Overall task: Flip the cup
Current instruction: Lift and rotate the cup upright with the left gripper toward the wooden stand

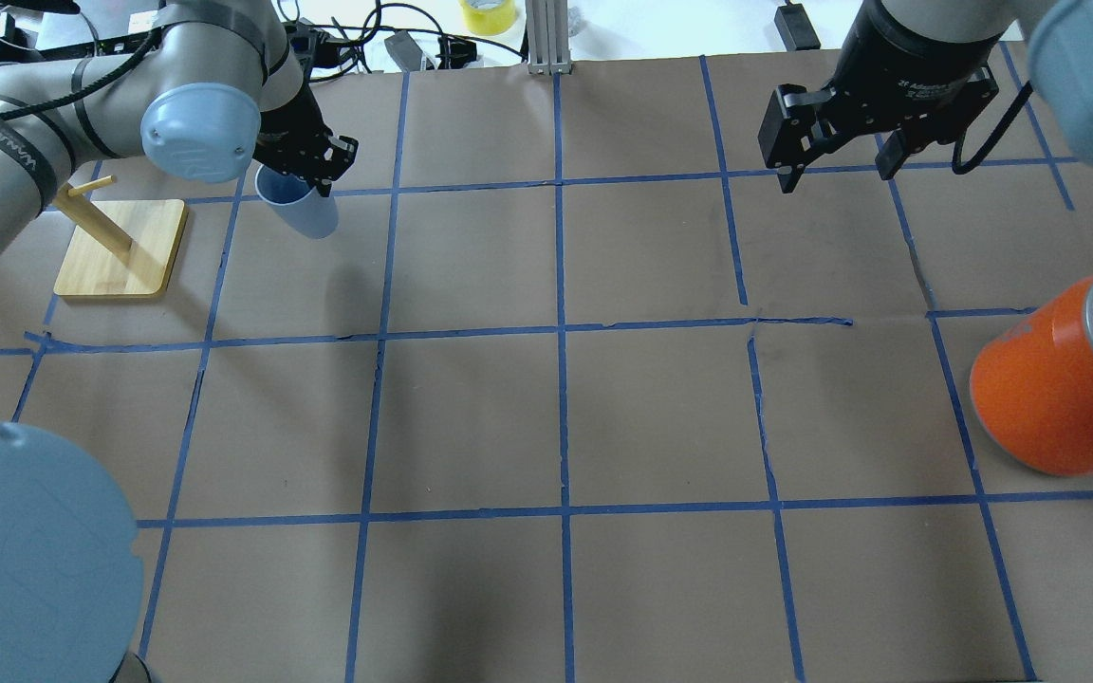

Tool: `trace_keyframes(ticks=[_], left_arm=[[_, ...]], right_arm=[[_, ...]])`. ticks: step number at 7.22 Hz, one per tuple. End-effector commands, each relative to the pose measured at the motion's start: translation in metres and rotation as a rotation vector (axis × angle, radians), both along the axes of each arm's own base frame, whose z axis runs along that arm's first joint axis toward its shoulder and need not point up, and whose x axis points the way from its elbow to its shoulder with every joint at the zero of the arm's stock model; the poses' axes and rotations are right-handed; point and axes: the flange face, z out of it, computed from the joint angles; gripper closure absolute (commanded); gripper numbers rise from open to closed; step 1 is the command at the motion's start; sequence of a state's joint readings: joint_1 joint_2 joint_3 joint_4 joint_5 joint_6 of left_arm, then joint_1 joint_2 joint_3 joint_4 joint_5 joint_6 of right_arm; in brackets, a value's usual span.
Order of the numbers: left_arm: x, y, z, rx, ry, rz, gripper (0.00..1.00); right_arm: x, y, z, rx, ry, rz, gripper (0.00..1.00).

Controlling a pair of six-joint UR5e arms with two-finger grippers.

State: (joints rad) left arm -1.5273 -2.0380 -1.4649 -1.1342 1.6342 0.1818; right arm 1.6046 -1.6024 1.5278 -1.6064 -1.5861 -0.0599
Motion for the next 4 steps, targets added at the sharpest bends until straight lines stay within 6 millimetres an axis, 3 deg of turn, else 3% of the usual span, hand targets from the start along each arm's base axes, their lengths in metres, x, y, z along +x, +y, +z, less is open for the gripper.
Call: trace_keyframes(ticks=[1, 2, 3, 4], left_arm=[[0.013, -0.006, -0.03, 0.052, -0.029, -0.021, 1.0], [0.02, -0.006, -0.036, 0.064, -0.035, -0.022, 1.0], [0.028, -0.006, -0.045, 0.081, -0.03, -0.012, 1.0], [0.028, -0.005, -0.048, 0.09, -0.031, -0.011, 1.0]], right_arm=[[0.0, -0.003, 0.002, -0.025, -0.001, 0.0, 1.0], [0.0, -0.003, 0.003, -0.026, -0.001, 0.001, 1.0], [0.0, -0.002, 0.001, -0.013, 0.0, 0.001, 0.82], [0.0, -0.001, 0.0, -0.011, -0.002, 0.002, 0.01]])
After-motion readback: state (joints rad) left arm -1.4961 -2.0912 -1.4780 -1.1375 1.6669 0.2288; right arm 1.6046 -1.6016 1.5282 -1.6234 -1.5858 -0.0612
